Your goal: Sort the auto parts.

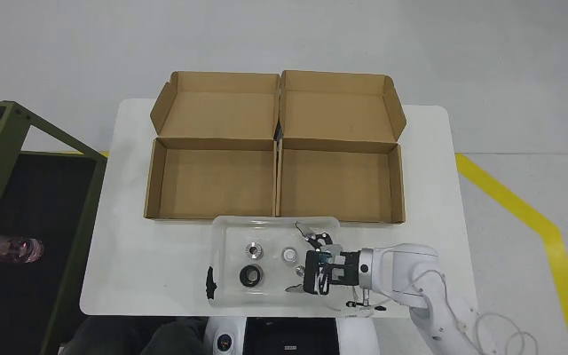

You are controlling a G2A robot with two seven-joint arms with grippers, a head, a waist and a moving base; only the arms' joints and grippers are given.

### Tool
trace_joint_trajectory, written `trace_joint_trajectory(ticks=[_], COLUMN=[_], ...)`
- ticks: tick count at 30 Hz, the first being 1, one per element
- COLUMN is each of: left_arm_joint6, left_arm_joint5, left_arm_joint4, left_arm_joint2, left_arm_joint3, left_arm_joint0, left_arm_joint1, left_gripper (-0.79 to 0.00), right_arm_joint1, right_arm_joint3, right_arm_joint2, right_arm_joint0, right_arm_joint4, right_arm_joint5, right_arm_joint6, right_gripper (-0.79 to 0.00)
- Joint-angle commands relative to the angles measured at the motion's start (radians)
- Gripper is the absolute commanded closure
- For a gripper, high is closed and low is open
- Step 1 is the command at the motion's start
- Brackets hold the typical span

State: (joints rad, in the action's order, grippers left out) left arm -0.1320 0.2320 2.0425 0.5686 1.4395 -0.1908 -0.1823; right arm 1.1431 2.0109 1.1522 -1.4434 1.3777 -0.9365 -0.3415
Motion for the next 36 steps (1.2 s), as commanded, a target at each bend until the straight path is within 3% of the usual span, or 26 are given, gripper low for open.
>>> trace_joint_trajectory(ticks=[1, 12, 17, 21, 28, 33, 36], left_arm_joint6=[0.000, 0.000, 0.000, 0.000, 0.000, 0.000, 0.000], left_arm_joint5=[0.000, 0.000, 0.000, 0.000, 0.000, 0.000, 0.000], left_arm_joint4=[0.000, 0.000, 0.000, 0.000, 0.000, 0.000, 0.000], left_arm_joint2=[0.000, 0.000, 0.000, 0.000, 0.000, 0.000, 0.000], left_arm_joint3=[0.000, 0.000, 0.000, 0.000, 0.000, 0.000, 0.000], left_arm_joint0=[0.000, 0.000, 0.000, 0.000, 0.000, 0.000, 0.000], left_arm_joint1=[0.000, 0.000, 0.000, 0.000, 0.000, 0.000, 0.000], left_gripper=[-0.785, -0.785, -0.785, -0.785, -0.785, -0.785, -0.785], right_arm_joint1=[0.001, 0.002, 0.001, 0.001, 0.000, 0.000, -0.001], right_arm_joint3=[-0.007, -0.063, -0.087, -0.107, -0.136, -0.152, -0.155], right_arm_joint2=[-0.020, -0.081, -0.096, -0.110, -0.126, -0.136, -0.139], right_arm_joint0=[0.012, 0.053, 0.066, 0.078, 0.099, 0.111, 0.117], right_arm_joint4=[0.005, 0.010, 0.013, 0.017, 0.027, 0.041, 0.033], right_arm_joint5=[0.007, 0.046, 0.060, 0.072, 0.096, 0.104, 0.101], right_arm_joint6=[-0.012, -0.047, -0.050, -0.052, -0.050, -0.029, -0.016], right_gripper=[-0.785, -0.782, -0.717, -0.631, -0.385, -0.268, -0.114])
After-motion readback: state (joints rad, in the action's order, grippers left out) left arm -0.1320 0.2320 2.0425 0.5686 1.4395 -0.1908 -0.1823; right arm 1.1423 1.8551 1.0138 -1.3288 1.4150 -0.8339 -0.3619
